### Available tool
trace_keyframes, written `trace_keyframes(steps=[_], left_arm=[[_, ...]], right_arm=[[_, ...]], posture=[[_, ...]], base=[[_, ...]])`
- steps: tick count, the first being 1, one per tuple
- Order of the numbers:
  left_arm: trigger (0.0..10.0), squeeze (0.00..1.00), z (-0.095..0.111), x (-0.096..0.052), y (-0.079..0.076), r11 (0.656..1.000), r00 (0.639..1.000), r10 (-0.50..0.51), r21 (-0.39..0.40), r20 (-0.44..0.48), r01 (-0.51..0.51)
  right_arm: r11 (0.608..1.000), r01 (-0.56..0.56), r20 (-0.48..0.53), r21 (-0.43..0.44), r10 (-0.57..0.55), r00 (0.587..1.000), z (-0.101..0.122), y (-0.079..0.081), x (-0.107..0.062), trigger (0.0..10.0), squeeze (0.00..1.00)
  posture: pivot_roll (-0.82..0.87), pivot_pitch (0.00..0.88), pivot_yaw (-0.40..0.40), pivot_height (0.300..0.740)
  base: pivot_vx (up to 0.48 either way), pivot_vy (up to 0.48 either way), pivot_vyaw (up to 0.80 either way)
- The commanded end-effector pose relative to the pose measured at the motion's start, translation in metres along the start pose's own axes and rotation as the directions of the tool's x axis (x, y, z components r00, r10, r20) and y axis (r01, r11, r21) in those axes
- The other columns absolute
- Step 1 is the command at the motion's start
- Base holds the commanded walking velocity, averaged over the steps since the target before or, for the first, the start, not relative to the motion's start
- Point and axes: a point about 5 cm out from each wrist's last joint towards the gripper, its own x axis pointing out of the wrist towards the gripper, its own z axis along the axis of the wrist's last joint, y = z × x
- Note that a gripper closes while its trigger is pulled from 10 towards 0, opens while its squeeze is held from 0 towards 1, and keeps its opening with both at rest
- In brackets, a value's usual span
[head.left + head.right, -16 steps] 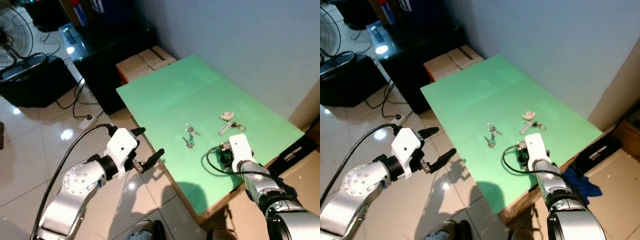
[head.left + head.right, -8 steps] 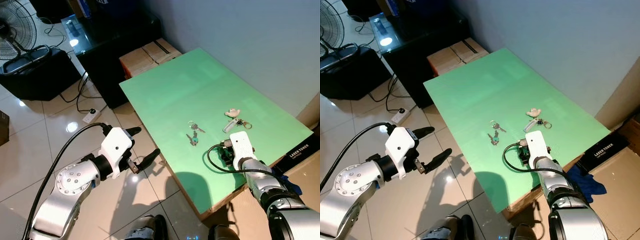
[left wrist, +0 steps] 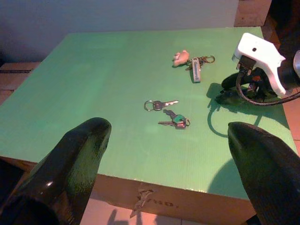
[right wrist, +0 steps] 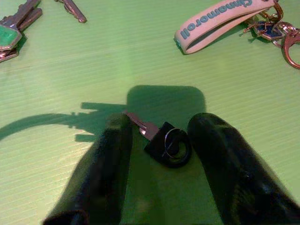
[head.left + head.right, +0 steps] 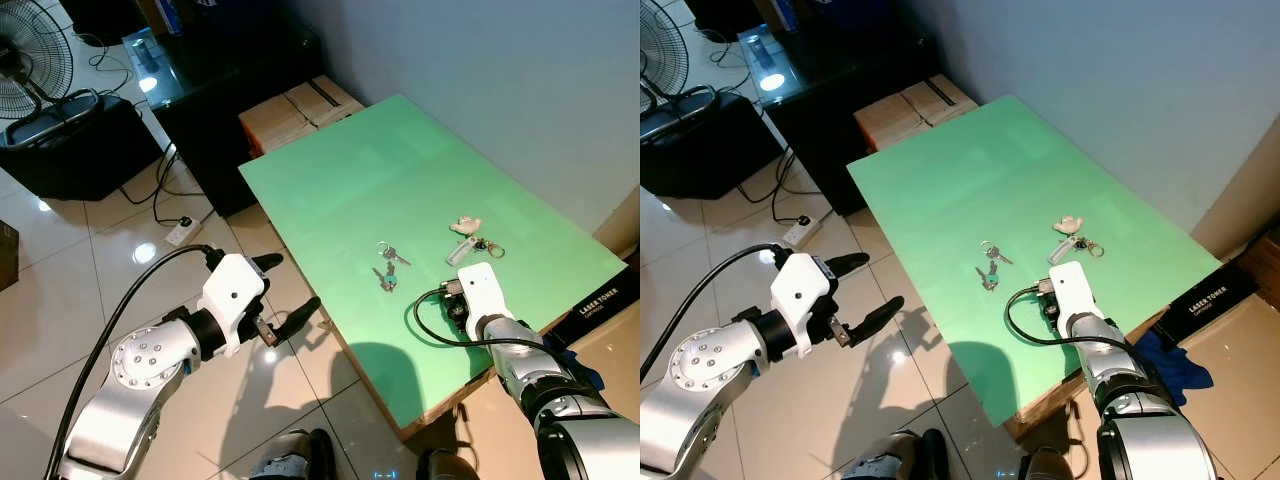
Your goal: Hang keys on a hook
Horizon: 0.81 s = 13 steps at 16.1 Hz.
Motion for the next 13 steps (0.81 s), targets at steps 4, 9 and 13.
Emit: trace_keyframes(steps=[4,9,13], left_arm=[[10.0,0.0,-0.0013,-0.0012,0.0031,1.0,1.0,0.012,0.012,-0.014,-0.012],[10.0,0.0,-0.0009,0.0003,0.0023,1.0,1.0,0.012,0.013,-0.012,-0.011],[10.0,0.0,-0.0006,0.0011,0.001,1.0,1.0,0.007,0.013,-0.009,-0.006]], right_arm=[[1.0,-0.001,-0.057,0.015,0.002,0.998,-0.0147,0.0073,-0.0024,1.3,0.0],[0.999,0.025,-0.055,0.04,-0.022,0.998,-0.0154,0.006,-0.0026,0.0,0.0],[0.997,0.044,-0.052,0.064,-0.04,0.998,-0.0161,0.0039,-0.0032,0.0,0.0]], posture=[[0.14,0.166,0.179,0.74],[0.13,0.157,0.184,0.74],[0.13,0.15,0.188,0.74]], base=[[0.0,0.0,0.0],[0.0,0.0,0.0],[0.0,0.0,0.0]])
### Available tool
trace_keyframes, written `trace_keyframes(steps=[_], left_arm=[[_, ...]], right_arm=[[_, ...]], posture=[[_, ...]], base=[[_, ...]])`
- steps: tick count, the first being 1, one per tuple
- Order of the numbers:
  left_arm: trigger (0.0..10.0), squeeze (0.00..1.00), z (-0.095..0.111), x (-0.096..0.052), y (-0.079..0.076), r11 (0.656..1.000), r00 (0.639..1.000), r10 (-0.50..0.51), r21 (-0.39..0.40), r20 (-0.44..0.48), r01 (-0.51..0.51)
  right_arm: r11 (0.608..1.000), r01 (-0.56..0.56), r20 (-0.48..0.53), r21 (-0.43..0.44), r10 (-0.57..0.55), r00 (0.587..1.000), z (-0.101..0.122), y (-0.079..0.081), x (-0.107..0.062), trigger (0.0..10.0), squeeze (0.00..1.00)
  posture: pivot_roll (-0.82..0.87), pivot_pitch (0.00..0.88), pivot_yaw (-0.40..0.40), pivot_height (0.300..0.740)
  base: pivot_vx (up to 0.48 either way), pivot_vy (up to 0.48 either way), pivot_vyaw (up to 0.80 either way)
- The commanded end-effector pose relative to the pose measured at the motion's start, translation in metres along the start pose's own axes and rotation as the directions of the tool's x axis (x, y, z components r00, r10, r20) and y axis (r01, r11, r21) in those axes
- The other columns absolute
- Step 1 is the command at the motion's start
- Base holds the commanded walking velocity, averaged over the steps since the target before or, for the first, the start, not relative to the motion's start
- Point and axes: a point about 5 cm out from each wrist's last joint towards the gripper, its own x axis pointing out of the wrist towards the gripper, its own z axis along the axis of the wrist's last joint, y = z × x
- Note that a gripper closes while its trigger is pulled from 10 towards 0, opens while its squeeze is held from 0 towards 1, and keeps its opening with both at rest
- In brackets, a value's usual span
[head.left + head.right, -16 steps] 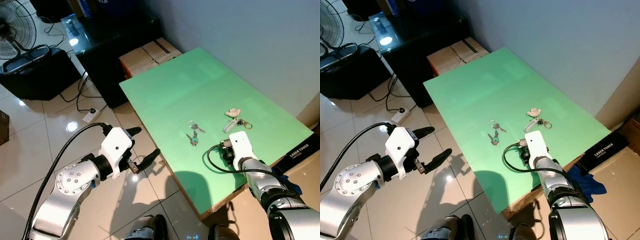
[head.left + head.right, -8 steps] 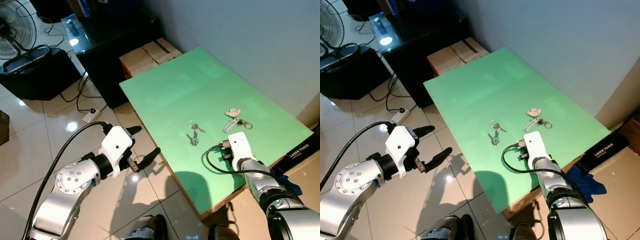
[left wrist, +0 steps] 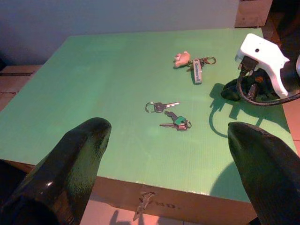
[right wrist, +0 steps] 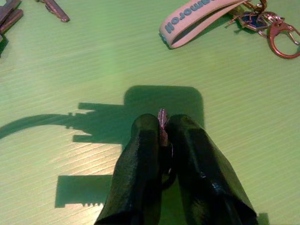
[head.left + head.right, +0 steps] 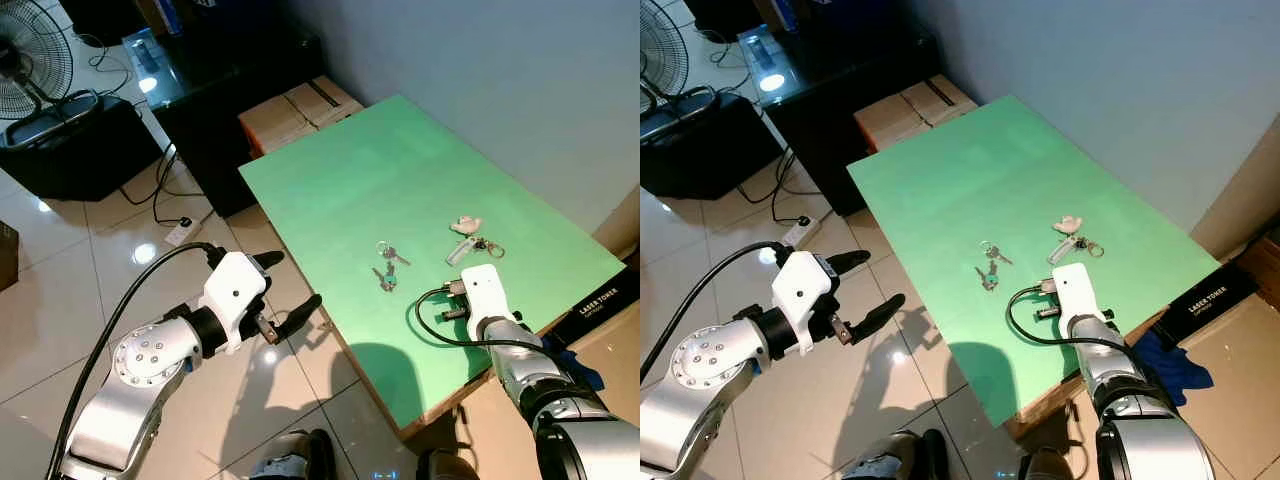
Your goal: Hang keys on a hook
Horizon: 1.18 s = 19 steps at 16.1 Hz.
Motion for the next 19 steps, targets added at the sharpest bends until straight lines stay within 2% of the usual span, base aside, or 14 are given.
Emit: trace_keyframes(steps=[1,4,9,15,17,18,19], left_arm=[[10.0,0.0,-0.002,0.0,0.001,1.0,1.0,0.0,0.006,-0.011,0.0],[10.0,0.0,-0.001,0.0,0.001,1.0,1.0,0.002,0.01,-0.01,-0.002],[10.0,0.0,-0.001,0.002,0.001,1.0,1.0,0.004,0.012,-0.006,-0.004],[10.0,0.0,-0.001,0.002,0.001,1.0,1.0,0.006,0.015,-0.007,-0.006],[10.0,0.0,-0.001,0.003,0.002,1.0,1.0,0.006,0.015,-0.008,-0.006],[10.0,0.0,-0.001,0.002,0.002,1.0,1.0,0.008,0.016,-0.008,-0.008],[10.0,0.0,-0.001,0.002,0.002,1.0,1.0,0.009,0.019,-0.01,-0.009]], right_arm=[[1.0,-0.001,-0.049,0.025,0.003,0.999,-0.014,0.003,-0.003,0.0,0.0],[0.999,-0.003,-0.027,0.054,0.004,1.0,-0.009,0.003,-0.002,0.0,0.0],[0.996,-0.029,0.082,0.087,0.021,0.996,0.014,0.001,0.002,0.0,0.0],[0.995,-0.031,0.133,0.093,0.018,0.991,0.024,-0.002,0.003,0.0,0.0],[0.998,-0.032,0.124,0.053,0.025,0.992,0.025,0.0,0.003,0.0,0.0],[0.998,-0.057,0.11,0.014,0.055,0.992,0.022,0.005,0.003,10.0,0.0],[0.998,-0.061,0.113,-0.012,0.062,0.992,0.023,0.008,0.003,10.0,0.0]], posture=[[0.13,0.15,0.188,0.74],[0.13,0.14,0.185,0.74],[0.12,0.132,0.184,0.74],[0.12,0.134,0.184,0.74],[0.12,0.136,0.182,0.74],[0.12,0.136,0.181,0.74],[0.12,0.137,0.179,0.74]], base=[[0.0,0.0,0.0],[0.0,0.0,0.0],[0.0,0.0,0.0],[0.0,0.0,0.0],[0.0,0.0,0.0],[0.0,0.0,0.0],[0.0,0.0,0.0]])
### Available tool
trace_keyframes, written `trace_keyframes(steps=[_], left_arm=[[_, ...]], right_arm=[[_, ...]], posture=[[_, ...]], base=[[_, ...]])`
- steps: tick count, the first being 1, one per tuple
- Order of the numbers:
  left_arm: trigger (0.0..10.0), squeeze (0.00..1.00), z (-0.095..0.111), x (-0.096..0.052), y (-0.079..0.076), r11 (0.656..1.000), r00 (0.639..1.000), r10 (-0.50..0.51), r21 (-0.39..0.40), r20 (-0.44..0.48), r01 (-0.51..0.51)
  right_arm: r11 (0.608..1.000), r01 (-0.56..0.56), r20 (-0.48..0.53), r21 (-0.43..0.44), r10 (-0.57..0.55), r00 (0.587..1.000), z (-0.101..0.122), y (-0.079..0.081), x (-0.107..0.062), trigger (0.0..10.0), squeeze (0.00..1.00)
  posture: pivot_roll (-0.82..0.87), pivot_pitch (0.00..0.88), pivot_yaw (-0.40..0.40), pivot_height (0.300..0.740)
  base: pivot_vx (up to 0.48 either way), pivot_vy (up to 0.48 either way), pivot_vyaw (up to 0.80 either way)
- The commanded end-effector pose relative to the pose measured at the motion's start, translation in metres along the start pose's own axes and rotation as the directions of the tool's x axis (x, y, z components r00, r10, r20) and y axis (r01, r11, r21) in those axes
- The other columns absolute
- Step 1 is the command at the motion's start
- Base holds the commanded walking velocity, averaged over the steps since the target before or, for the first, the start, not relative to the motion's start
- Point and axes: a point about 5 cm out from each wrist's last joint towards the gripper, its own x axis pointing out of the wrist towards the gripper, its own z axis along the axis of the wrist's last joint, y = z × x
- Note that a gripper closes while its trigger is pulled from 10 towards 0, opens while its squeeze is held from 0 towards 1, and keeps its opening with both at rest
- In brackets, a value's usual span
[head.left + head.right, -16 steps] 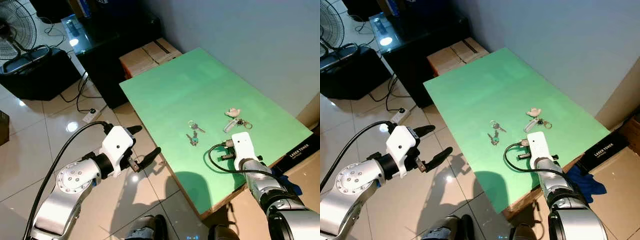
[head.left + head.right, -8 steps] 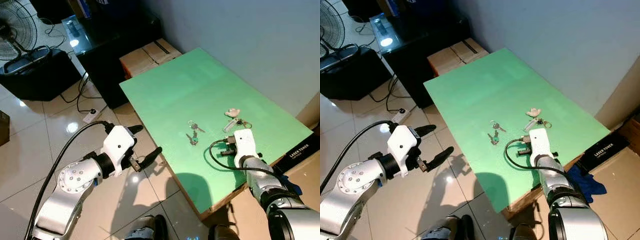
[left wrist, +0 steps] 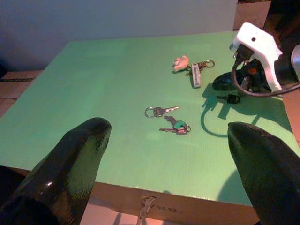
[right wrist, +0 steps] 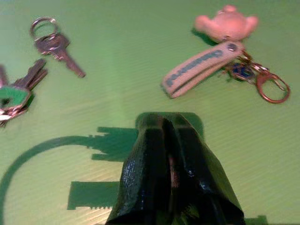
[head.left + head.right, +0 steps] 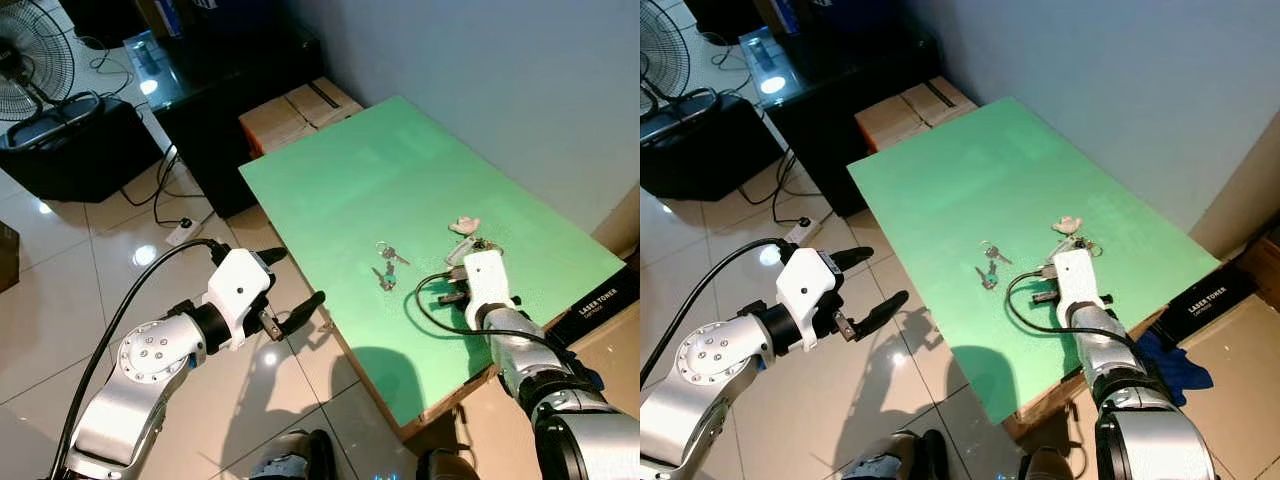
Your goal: Hang keys on a hook
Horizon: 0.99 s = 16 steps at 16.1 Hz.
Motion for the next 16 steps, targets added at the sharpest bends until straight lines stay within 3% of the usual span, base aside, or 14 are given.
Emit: trace_keyframes(steps=[1,2,9,16], left_arm=[[10.0,0.0,-0.004,-0.002,0.002,1.0,1.0,0.013,0.008,-0.02,-0.013],[10.0,0.0,-0.004,-0.002,0.002,1.0,1.0,0.013,0.008,-0.021,-0.013],[10.0,0.0,-0.003,-0.002,0.002,1.0,1.0,0.014,0.0,-0.014,-0.014],[10.0,0.0,-0.004,-0.001,0.003,1.0,1.0,0.017,-0.001,-0.011,-0.017]], right_arm=[[1.0,-0.018,0.013,-0.013,0.018,1.0,0.002,0.009,0.001,10.0,0.27],[1.0,0.011,0.014,-0.008,-0.011,1.0,0.001,0.009,0.001,10.0,1.0],[0.999,0.049,0.043,0.02,-0.049,0.998,-0.013,0.029,-0.008,10.0,1.0],[0.995,0.072,0.026,0.064,-0.074,0.997,-0.025,0.034,-0.016,10.0,1.0]], posture=[[0.12,0.139,0.178,0.74],[0.12,0.139,0.178,0.74],[0.12,0.141,0.172,0.74],[0.12,0.145,0.169,0.74]], base=[[0.0,0.0,0.0],[0.0,0.0,0.0],[0.0,0.0,0.0],[0.0,0.0,0.0]])
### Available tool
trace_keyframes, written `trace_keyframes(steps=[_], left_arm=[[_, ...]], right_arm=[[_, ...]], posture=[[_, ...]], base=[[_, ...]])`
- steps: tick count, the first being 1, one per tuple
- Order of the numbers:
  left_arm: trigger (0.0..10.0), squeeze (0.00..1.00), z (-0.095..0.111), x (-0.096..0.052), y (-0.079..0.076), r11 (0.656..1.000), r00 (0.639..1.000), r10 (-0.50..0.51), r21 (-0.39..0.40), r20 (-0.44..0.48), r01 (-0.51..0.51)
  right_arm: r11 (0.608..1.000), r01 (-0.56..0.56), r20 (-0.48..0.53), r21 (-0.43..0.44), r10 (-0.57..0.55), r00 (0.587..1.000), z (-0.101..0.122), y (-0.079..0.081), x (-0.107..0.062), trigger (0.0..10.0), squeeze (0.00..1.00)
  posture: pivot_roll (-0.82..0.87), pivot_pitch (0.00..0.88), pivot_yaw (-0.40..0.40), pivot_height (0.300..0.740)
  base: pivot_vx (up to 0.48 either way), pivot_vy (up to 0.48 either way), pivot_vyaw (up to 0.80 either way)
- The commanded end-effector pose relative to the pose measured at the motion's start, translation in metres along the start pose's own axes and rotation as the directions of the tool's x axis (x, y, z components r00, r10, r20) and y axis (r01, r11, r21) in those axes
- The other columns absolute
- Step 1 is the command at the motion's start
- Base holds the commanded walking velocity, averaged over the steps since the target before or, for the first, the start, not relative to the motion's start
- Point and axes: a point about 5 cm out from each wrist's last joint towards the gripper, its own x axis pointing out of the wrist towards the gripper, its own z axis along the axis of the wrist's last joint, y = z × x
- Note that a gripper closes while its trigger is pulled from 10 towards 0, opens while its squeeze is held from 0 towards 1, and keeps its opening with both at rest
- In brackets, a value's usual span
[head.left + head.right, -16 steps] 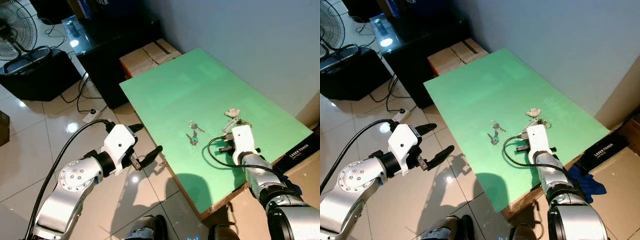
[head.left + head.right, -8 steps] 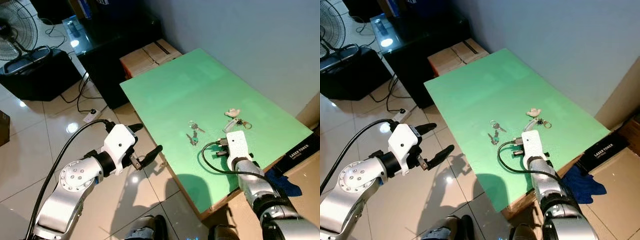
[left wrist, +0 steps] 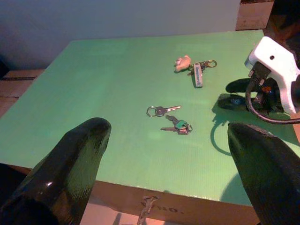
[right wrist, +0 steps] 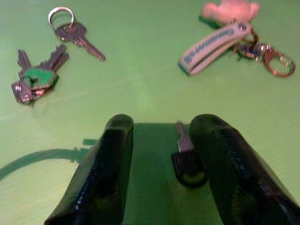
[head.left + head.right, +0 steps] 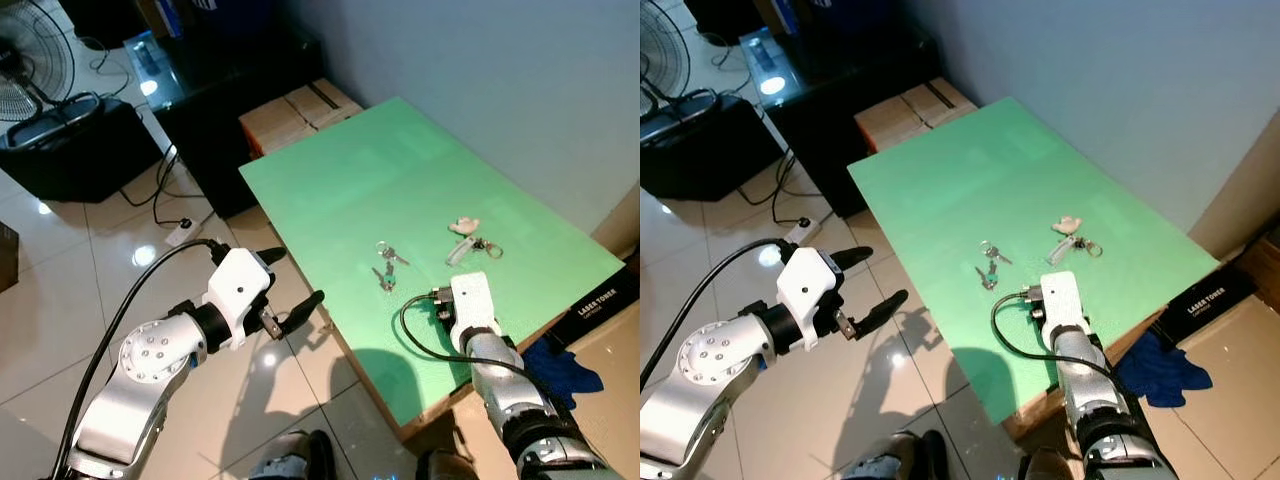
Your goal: Hang keys on a hook
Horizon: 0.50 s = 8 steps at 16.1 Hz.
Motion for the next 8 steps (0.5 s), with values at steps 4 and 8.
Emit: trace_keyframes(steps=[4,8], left_arm=[[10.0,0.0,-0.0012,-0.0011,0.0018,1.0,1.0,0.001,0.005,-0.006,-0.001],[10.0,0.0,-0.0001,0.0005,0.0025,1.0,1.0,-0.007,0.006,-0.004,0.007]], right_arm=[[1.0,0.012,-0.053,0.003,-0.012,0.999,-0.0118,0.0037,-0.0043,10.0,0.0],[1.0,0.015,-0.066,0.006,-0.015,0.998,-0.0119,-0.003,-0.0033,10.0,0.0]], posture=[[0.11,0.146,0.179,0.74],[0.11,0.149,0.19,0.74]], base=[[0.0,0.0,0.0],[0.0,0.0,0.0]])
